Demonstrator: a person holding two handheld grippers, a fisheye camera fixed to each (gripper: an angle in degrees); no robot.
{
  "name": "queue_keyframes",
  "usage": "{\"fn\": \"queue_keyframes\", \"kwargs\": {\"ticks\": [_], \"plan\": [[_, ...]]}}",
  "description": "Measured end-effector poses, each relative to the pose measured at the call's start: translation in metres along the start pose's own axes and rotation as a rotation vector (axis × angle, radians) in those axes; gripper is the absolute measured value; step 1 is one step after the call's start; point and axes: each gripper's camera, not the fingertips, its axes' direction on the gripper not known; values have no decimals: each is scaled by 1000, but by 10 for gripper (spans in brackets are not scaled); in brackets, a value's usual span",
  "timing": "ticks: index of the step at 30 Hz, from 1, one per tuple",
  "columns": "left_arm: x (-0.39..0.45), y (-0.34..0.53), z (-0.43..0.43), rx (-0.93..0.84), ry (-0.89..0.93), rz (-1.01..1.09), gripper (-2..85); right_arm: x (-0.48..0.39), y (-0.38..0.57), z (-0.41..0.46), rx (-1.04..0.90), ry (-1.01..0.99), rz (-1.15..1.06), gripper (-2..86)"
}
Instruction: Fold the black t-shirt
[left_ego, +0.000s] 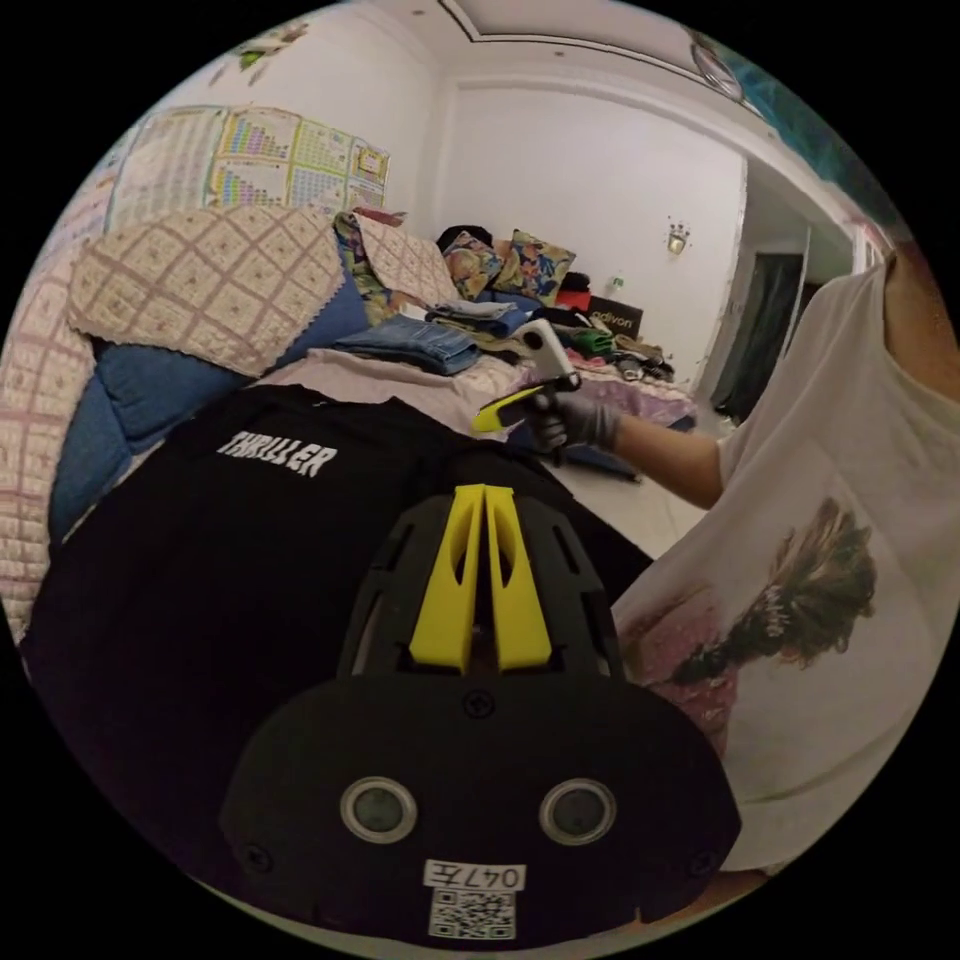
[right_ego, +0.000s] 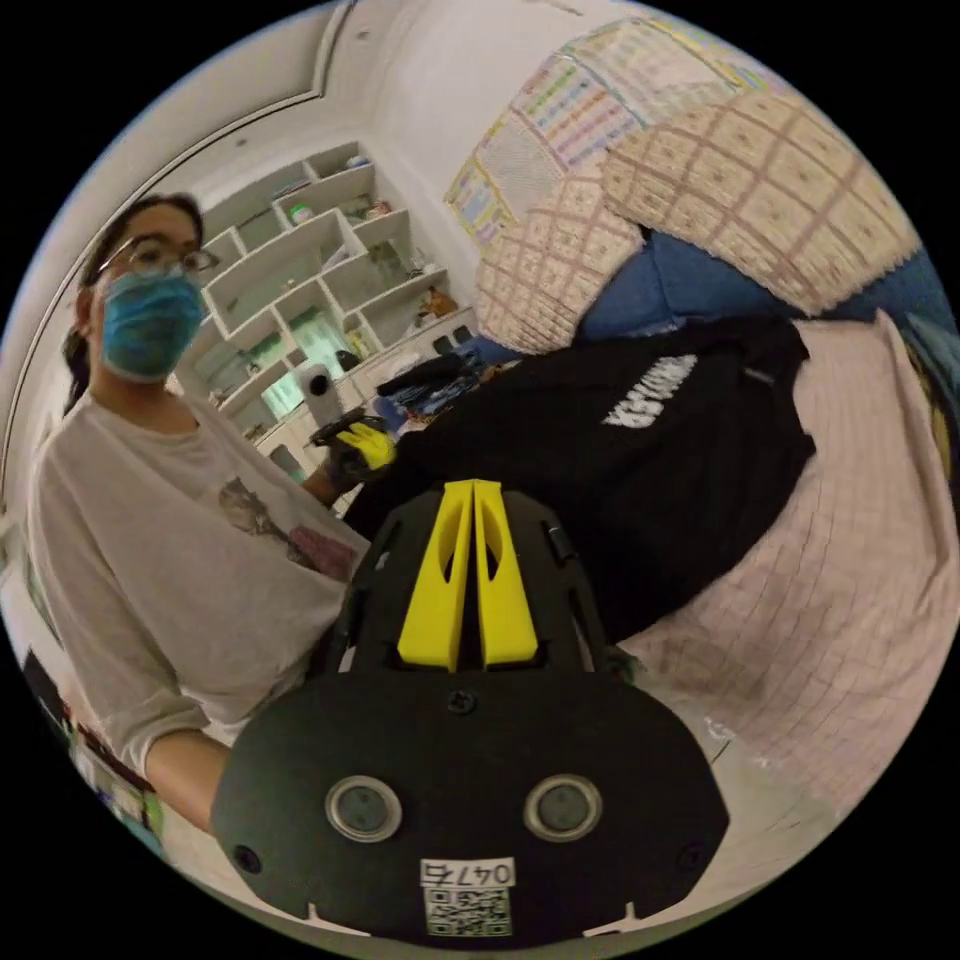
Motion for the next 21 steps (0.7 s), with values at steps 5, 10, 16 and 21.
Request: {"fn": "queue_keyframes", "kwargs": {"ticks": [5,10,16,21], "plan": [[-5,0,-5,15,6,-42,-8,-33,-11,-3,-106,-44,-168,10],[-4,0,-2,-2,33,-52,-9,23,7,-18,19,153,176,72],[2,-4,0,-50,1,-12,-9,62,34,17,-20,29,303,35],[-6,1,1,-73,-13,-35,-9,40,28,10,84,27,166,-10]]}}
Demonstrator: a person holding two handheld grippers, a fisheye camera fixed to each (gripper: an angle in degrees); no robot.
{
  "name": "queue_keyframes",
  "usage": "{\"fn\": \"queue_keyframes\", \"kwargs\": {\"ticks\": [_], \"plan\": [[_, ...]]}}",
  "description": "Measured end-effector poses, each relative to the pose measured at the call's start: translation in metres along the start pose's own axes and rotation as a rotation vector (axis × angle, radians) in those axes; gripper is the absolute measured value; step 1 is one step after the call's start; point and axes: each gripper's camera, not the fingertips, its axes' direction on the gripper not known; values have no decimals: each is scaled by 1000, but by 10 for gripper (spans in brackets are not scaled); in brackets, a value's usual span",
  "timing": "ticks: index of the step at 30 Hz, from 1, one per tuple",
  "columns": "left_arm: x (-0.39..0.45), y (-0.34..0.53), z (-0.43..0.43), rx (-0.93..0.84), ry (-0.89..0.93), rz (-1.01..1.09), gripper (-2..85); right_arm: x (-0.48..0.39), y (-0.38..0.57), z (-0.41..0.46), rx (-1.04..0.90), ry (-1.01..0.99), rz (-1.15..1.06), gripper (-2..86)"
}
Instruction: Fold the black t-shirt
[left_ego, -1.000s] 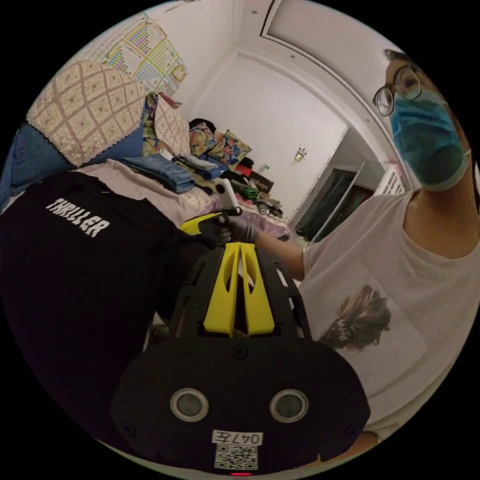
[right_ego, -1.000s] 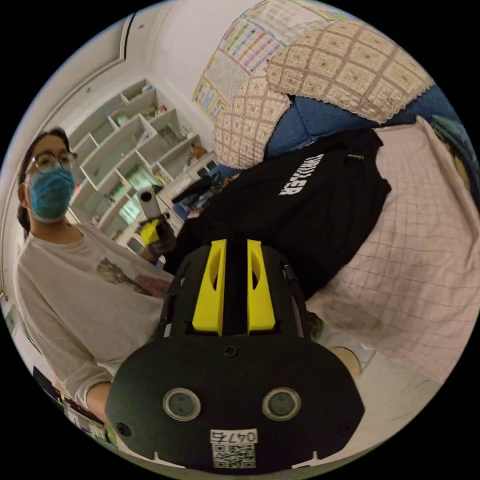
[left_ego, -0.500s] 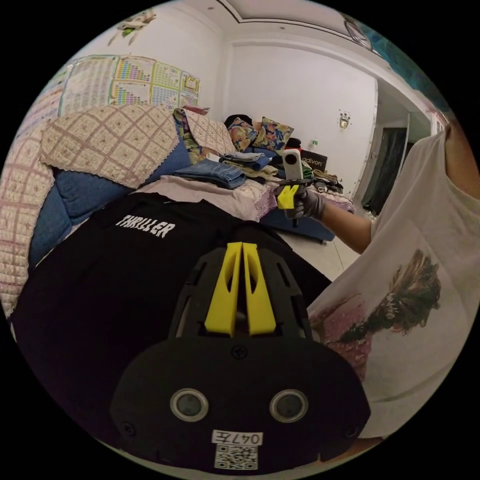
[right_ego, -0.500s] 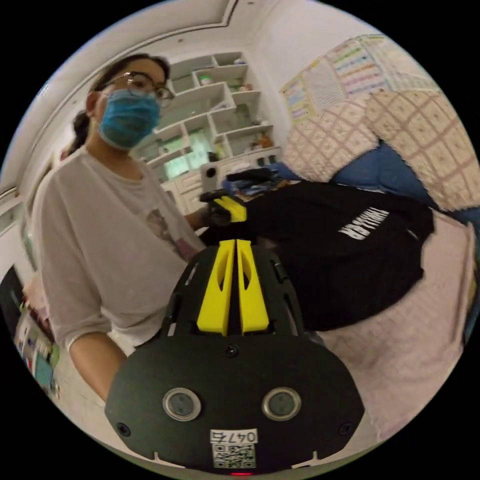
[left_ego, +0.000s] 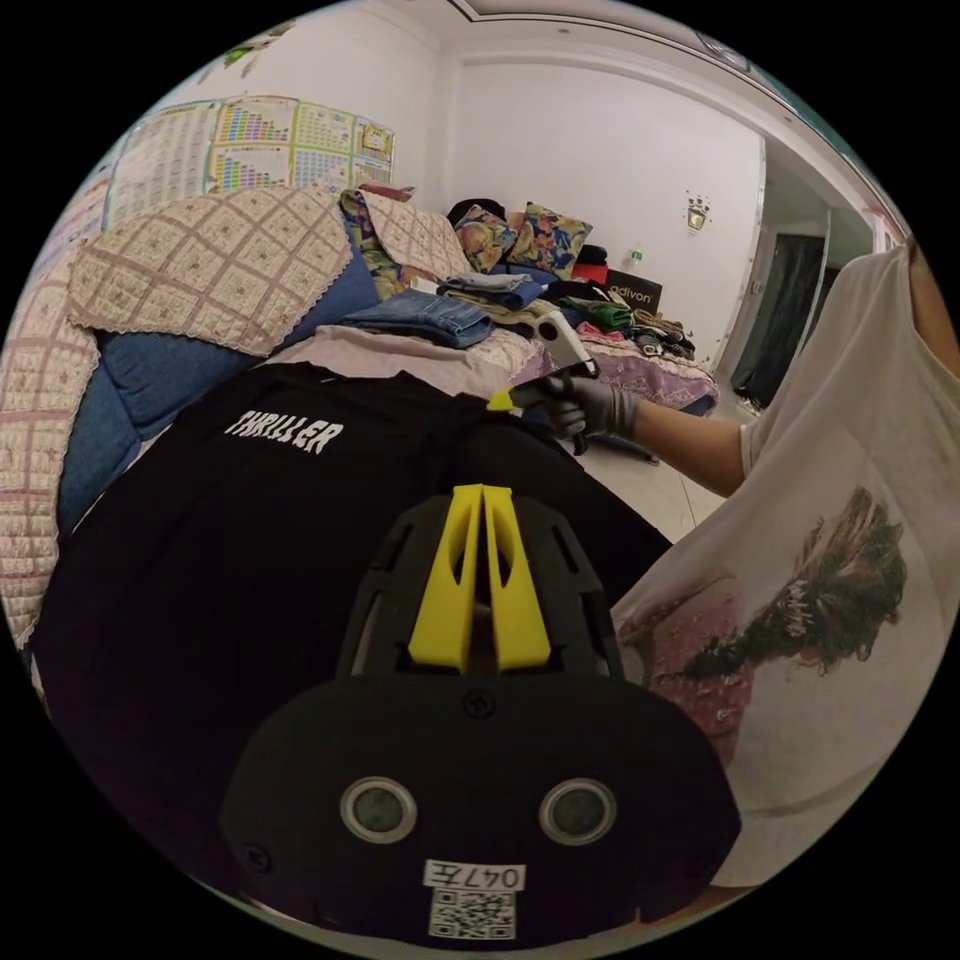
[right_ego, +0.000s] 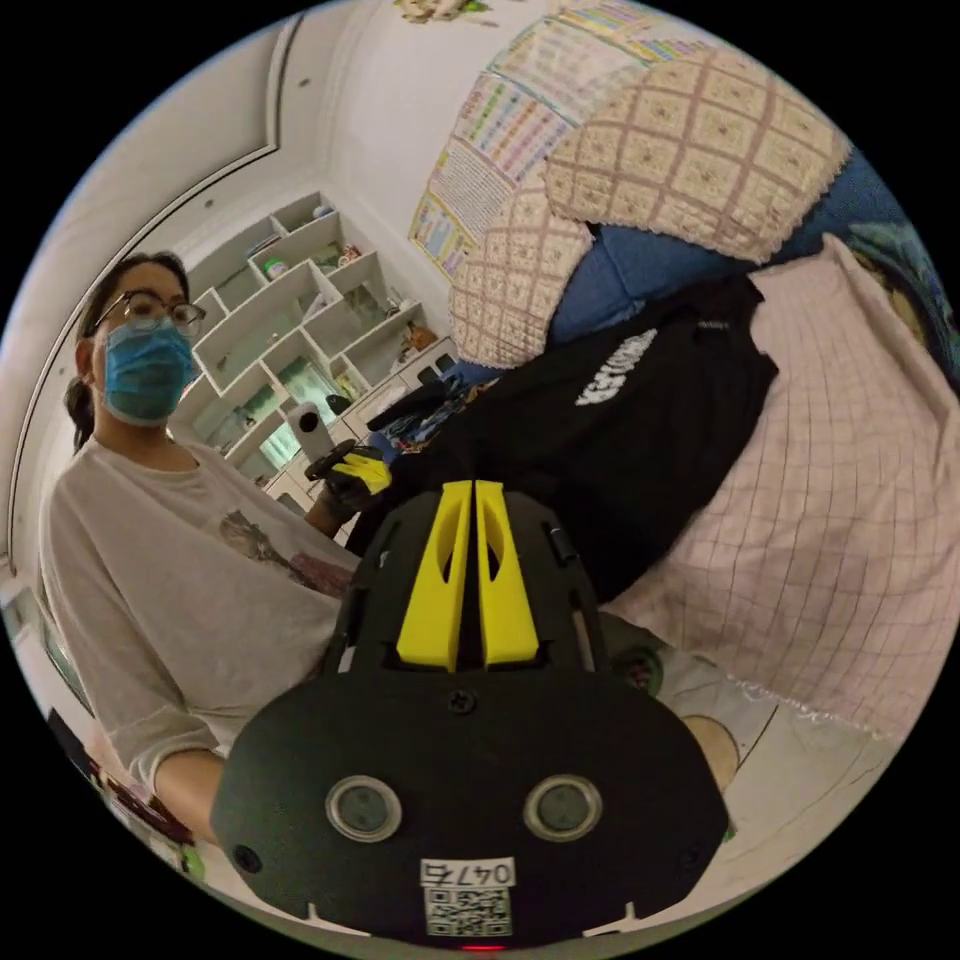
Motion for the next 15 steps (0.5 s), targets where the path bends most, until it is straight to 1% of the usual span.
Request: {"fn": "queue_keyframes", "kwargs": {"ticks": [2,3,4,6,8,9,10,12,13,15], "plan": [[-4,1,-3,8,-1,-11,-9,-19,-4,-1,4,-48,-108,-10],[-8,2,-5,13,-3,-17,-9,-33,-6,3,-28,-112,-186,-9],[-11,3,-7,18,-3,-22,-9,-39,-7,7,-68,-141,-217,-7],[-15,5,-10,24,-1,-26,-9,-59,-5,29,-294,-211,-304,2],[-19,7,-14,30,2,-31,-9,-68,1,40,-406,-193,-339,6],[-21,9,-16,34,7,-33,-9,-69,3,41,-415,-194,-341,8],[-22,12,-18,36,13,-33,-9,-69,4,39,-400,-201,-340,9],[-25,15,-20,37,20,-35,-9,-67,6,27,-246,-202,-342,10],[-27,18,-22,37,21,-37,-9,-65,6,24,-200,-187,-334,11],[-30,22,-24,37,21,-39,-9,-53,4,25,-81,-73,-253,14]]}}
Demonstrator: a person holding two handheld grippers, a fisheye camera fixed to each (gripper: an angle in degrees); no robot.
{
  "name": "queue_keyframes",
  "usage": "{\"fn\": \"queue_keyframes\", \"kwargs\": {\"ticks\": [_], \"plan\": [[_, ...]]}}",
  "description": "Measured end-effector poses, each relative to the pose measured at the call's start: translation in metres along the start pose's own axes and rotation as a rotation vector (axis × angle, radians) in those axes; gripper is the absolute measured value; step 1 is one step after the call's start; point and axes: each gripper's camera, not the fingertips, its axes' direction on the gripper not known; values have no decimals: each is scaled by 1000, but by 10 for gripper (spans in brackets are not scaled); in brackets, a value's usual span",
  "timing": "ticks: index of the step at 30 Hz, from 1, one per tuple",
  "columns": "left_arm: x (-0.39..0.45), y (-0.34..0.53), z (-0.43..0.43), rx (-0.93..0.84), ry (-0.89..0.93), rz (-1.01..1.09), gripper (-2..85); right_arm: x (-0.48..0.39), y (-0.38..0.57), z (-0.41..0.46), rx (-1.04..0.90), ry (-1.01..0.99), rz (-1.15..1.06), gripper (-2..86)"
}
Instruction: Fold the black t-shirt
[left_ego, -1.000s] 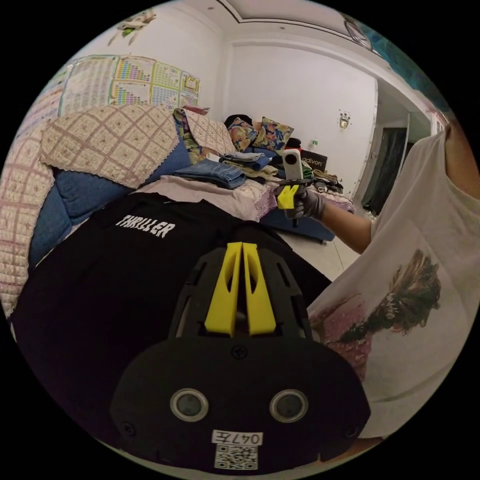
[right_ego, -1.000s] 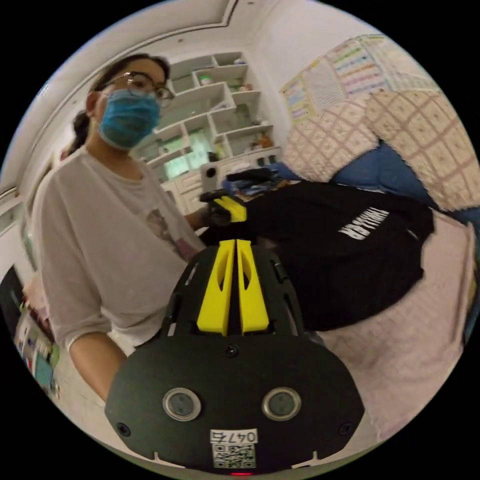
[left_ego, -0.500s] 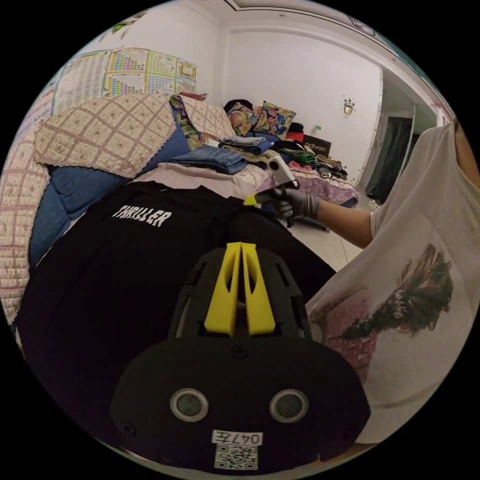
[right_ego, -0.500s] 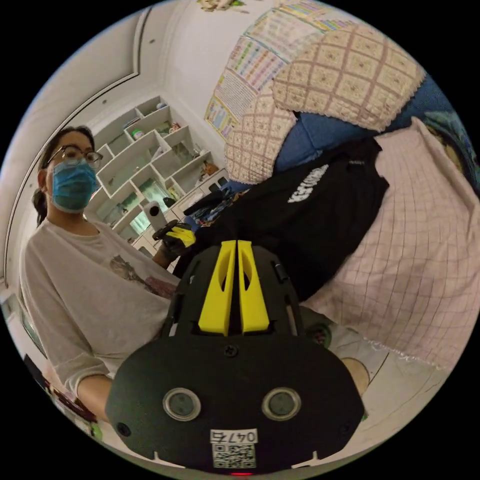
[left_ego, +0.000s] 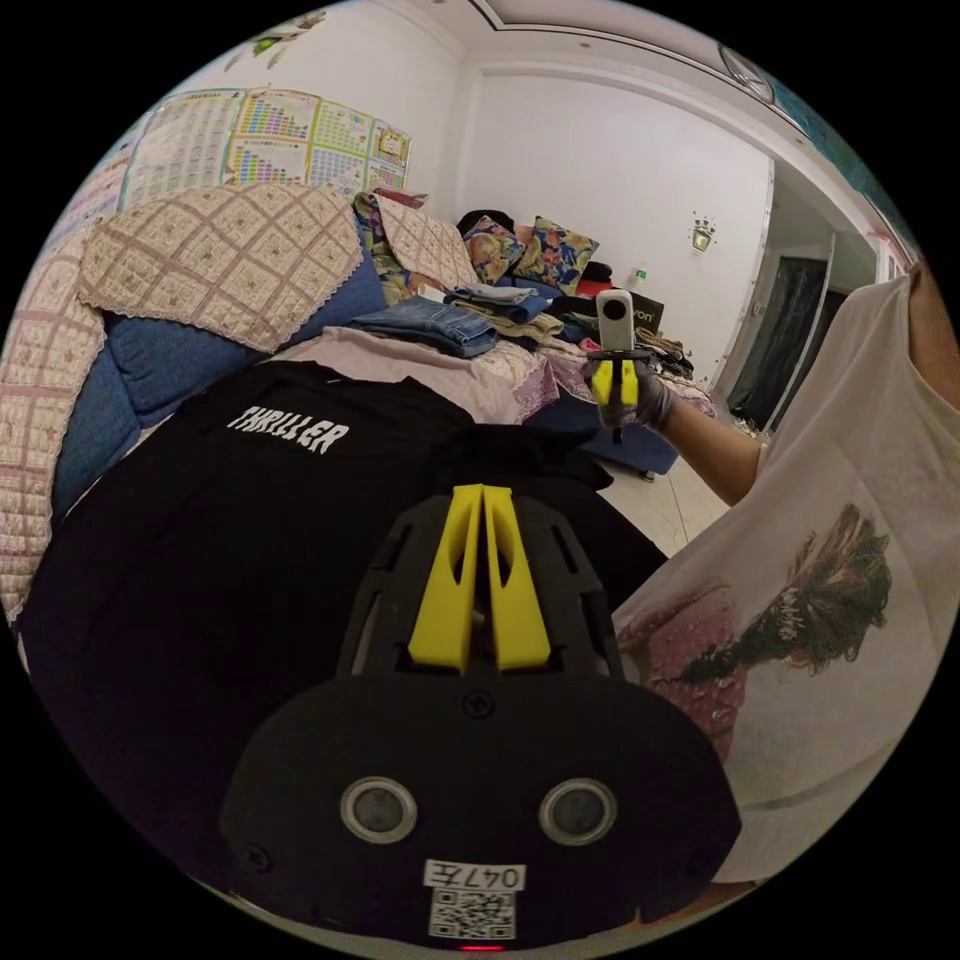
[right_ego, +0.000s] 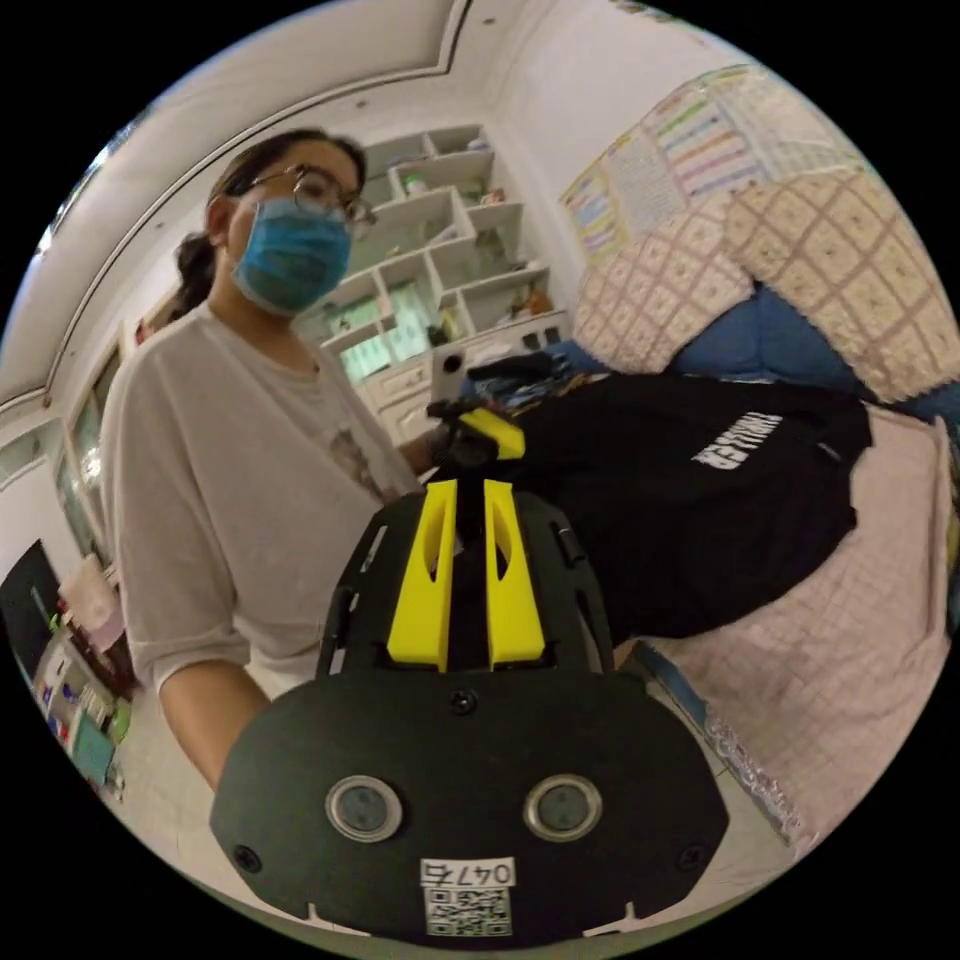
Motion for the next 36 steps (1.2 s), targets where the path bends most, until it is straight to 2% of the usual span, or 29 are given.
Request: {"fn": "queue_keyframes", "kwargs": {"ticks": [3,7,10,12,14,19,21,24,27,31,36], "plan": [[-5,6,-7,11,5,-4,-9,11,-2,22,-4,76,46,14],[-12,16,-19,20,11,-7,-9,23,-6,68,-90,24,73,6],[-19,26,-27,16,8,-14,-9,22,-9,121,-296,-116,28,-7],[-24,33,-33,17,6,-16,-9,3,-12,158,-436,-254,-106,-6],[-29,40,-41,23,4,-19,-9,-8,-16,174,-471,-283,-185,0],[-49,62,-68,57,15,-40,-9,13,-30,176,-305,-61,-172,0],[-59,67,-79,65,14,-48,-9,30,-40,180,-211,141,-163,-2],[-86,74,-100,72,-12,-104,-10,61,-59,198,-174,364,-122,1],[-120,89,-127,141,14,-179,-10,98,-78,229,-185,481,-117,12],[-161,123,-162,249,82,-270,-10,163,-98,270,-208,534,-47,17],[-188,163,-190,238,39,-275,-10,267,-112,335,-294,602,93,25]]}}
